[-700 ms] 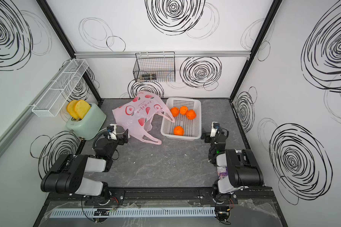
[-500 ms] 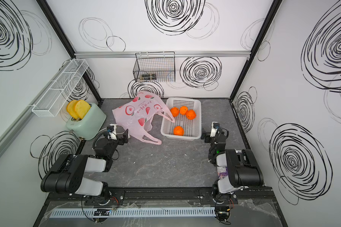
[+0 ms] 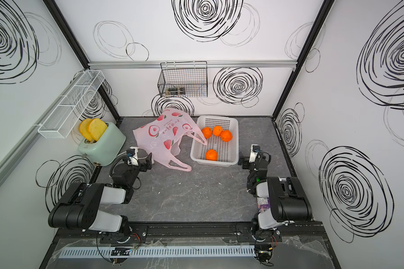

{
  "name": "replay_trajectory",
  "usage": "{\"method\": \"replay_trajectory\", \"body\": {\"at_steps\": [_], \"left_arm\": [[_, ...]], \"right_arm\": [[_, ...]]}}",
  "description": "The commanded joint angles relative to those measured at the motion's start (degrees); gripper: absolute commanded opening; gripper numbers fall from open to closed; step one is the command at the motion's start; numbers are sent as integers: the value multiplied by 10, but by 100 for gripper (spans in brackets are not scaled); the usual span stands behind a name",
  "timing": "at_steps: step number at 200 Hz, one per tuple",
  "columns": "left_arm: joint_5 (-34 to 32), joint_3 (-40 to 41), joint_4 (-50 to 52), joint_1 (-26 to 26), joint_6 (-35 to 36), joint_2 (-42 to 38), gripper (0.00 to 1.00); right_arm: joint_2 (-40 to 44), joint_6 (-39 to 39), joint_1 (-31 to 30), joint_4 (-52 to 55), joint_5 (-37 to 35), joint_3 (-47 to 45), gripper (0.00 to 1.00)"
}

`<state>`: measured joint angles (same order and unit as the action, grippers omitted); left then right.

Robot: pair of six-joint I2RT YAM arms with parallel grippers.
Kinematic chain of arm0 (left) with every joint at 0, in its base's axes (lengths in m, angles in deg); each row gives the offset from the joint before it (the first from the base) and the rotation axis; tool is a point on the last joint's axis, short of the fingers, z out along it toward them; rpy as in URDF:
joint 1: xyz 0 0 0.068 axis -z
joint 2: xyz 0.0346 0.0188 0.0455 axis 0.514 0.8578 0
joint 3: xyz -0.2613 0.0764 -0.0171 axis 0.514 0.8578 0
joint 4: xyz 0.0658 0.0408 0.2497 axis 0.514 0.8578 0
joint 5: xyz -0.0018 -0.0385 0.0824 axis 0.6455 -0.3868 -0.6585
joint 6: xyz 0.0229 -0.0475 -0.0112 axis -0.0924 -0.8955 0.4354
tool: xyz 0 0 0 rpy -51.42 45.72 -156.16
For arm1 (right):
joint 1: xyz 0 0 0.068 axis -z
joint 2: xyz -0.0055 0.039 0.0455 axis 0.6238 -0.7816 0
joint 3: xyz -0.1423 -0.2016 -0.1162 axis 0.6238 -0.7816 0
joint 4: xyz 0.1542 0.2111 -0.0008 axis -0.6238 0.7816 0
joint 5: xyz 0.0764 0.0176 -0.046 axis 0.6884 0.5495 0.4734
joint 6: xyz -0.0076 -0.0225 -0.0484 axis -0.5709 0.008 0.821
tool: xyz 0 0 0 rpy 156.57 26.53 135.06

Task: Place the oranges into plastic bags & tie knots
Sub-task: Open the plastic bag at the center of the board.

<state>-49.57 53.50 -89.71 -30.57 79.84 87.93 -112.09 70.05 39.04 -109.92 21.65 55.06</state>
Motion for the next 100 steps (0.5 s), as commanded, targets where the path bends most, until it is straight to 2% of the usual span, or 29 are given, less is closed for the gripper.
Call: {"method": "replay_trajectory", "body": {"at_steps": [1, 35, 56, 75, 81, 89, 100], "left_arm": [[0, -10, -31, 0, 3, -2, 96], [-9, -9, -32, 2, 1, -3, 96], [-136, -14, 0, 14, -32, -31, 96], [-303, -63, 185, 42, -55, -133, 96], [-344, -80, 243, 46, -66, -162, 96], [-384, -105, 313, 47, -87, -194, 96], [-413, -135, 407, 42, -117, -230, 96]], "right_arm": [[7, 3, -2, -14, 3, 0, 98], [7, 3, -3, -14, 3, 0, 98], [5, 1, 0, -8, 6, 5, 98], [30, 20, -6, -18, -9, -5, 98], [51, 22, -11, 11, -22, 3, 98], [80, 2, -13, 114, -48, 42, 98], [110, -88, -11, 304, -111, 122, 98]]}}
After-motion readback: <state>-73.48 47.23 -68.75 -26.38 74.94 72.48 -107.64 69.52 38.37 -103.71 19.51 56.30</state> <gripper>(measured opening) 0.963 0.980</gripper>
